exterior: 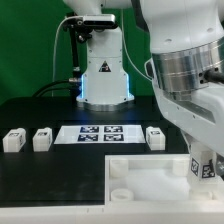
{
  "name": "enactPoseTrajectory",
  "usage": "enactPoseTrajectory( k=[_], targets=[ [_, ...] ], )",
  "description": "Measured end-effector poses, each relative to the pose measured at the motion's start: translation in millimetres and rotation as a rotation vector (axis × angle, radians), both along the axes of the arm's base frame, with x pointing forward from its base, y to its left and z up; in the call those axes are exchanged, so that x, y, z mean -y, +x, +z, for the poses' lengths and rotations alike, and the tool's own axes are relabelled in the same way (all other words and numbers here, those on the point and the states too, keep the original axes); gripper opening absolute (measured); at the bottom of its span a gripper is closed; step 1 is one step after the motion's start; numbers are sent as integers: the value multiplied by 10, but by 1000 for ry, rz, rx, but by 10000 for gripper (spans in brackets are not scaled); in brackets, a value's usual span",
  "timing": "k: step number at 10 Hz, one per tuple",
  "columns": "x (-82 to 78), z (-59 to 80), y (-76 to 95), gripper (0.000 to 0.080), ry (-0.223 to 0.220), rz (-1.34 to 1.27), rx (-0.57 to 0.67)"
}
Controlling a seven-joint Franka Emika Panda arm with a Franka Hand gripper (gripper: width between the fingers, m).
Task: Assemble one leg
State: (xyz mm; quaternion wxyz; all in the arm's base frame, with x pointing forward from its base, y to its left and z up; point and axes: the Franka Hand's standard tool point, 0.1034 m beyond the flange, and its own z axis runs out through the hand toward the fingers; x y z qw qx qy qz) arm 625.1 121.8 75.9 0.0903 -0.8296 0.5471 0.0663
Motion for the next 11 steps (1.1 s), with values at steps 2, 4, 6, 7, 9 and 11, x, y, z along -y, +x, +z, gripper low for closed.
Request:
enactPoseTrajectory(
  k=[2,4,6,7,9,11],
  targets=[
    [-4,-4,-3,641,-7,222,48],
    [2,-9,-5,648,-5,404,88],
    [22,33,20,649,-54,701,140],
    [72,54,51,649,-68,932,189],
    [74,50,67,602,-70,958,205],
    [73,45,65,414,-69,939,202]
  ],
)
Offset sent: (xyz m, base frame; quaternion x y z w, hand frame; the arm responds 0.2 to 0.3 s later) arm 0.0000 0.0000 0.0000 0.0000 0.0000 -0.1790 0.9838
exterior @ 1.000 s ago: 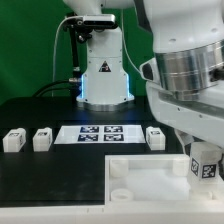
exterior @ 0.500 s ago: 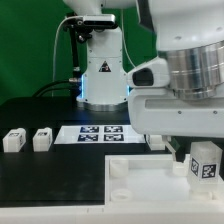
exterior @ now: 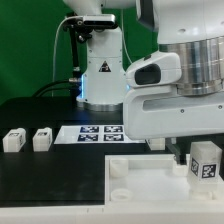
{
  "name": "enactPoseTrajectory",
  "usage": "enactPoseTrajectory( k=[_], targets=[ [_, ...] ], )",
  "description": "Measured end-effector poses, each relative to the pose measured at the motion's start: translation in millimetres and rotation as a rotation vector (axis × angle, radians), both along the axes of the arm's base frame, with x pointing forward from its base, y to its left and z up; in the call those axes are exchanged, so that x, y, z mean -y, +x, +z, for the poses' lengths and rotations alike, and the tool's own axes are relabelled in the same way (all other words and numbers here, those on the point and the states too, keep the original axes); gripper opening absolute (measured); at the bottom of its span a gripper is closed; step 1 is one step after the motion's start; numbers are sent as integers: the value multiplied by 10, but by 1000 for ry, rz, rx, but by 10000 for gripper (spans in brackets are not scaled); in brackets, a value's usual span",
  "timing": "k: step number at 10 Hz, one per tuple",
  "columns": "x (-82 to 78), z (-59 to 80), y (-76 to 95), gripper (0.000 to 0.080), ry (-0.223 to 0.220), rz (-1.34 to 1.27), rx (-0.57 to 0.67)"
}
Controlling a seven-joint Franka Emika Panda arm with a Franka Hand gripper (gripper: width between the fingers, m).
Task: Assemble one leg
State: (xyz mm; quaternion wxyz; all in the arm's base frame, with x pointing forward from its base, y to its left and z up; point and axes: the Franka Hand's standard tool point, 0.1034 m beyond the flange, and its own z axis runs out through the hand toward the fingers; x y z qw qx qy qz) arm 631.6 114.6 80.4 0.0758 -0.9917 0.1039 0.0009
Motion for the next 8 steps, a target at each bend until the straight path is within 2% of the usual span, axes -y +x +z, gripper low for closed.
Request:
enactPoseTrajectory(
  k=[1,2,5,8],
  targets=[
    [-5,-2,-3,414,6,-105,-17],
    [29,-14,-7,300,3,-225,-37],
    [70,-28,2,300,32,-618,-102],
    [115,-46,-7,300,95,-1154,-210]
  ],
)
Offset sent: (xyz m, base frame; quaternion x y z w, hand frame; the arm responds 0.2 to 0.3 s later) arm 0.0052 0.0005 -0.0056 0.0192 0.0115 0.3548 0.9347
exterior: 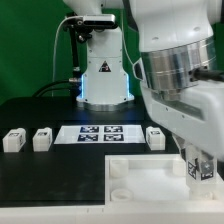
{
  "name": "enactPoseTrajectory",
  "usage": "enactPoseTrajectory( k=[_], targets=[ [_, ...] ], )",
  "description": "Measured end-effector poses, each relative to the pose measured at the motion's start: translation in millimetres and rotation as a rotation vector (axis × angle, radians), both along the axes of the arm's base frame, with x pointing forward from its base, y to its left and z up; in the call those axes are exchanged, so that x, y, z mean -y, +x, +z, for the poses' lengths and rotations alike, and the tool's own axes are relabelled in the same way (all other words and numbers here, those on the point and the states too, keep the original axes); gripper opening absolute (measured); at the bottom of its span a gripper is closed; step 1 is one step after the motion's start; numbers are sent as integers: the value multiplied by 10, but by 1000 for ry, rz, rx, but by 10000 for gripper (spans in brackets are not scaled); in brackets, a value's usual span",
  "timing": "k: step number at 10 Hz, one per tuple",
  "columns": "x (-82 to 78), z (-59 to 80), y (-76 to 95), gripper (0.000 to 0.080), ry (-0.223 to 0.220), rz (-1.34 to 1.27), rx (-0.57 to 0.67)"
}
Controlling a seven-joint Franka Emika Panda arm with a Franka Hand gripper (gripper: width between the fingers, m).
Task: Assemble one leg
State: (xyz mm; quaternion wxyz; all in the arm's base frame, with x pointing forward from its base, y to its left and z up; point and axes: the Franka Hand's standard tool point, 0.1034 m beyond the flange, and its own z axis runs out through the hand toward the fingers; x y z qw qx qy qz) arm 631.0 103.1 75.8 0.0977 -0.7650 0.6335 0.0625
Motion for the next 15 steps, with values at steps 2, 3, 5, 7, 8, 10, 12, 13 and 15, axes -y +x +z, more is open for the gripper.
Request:
enactPoseTrajectory(
  k=[2,3,5,7,8,10,12,13,15],
  targets=[
    [21,-3,-1,300,20,-137,-30],
    [20,-4,-3,300,19,-104,-23],
    [-79,-22,-41,481,13,100,21],
    [-190,-1,-55,592,-13,429,88],
    [-158,-16,-54,639,-15,512,107],
    [-153,-21,-56,647,-23,697,146],
    [-115,31,-3,649,-68,1151,211],
    [-88,29,22,649,-68,1261,231],
    [-107,24,17,429,-68,1197,218]
  ],
)
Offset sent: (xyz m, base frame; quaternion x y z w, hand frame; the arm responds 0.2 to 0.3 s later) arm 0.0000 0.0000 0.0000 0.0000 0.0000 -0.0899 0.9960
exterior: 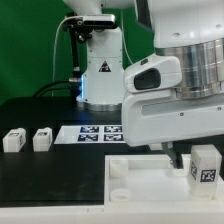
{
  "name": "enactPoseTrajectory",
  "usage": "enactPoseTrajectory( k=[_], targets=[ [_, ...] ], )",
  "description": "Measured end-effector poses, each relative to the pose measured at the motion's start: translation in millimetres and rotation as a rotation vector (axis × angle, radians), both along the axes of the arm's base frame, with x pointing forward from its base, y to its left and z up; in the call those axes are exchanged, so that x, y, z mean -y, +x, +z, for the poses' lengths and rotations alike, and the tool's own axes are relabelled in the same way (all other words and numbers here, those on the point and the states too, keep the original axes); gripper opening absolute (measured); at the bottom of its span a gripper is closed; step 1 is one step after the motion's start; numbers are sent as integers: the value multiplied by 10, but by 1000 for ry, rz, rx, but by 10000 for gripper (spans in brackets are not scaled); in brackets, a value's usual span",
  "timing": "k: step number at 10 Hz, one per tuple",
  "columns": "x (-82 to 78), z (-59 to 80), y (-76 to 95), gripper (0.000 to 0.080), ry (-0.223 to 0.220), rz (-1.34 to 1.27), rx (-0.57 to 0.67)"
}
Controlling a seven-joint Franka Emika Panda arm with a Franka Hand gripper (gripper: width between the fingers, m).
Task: Assemble one leg
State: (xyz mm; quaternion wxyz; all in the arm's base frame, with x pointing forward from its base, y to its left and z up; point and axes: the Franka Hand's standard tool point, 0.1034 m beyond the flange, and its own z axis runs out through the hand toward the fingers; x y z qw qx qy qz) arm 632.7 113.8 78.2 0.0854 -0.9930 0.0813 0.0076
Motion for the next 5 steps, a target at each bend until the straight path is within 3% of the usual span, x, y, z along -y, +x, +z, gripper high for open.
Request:
enactPoseTrajectory(
  k=[1,2,5],
  targets=[
    [0,-2,-1,429,0,-21,-4],
    [23,-10,-7,299,-2,-71,-14],
    [23,-17,-20,299,-5,-464,-78]
  ],
)
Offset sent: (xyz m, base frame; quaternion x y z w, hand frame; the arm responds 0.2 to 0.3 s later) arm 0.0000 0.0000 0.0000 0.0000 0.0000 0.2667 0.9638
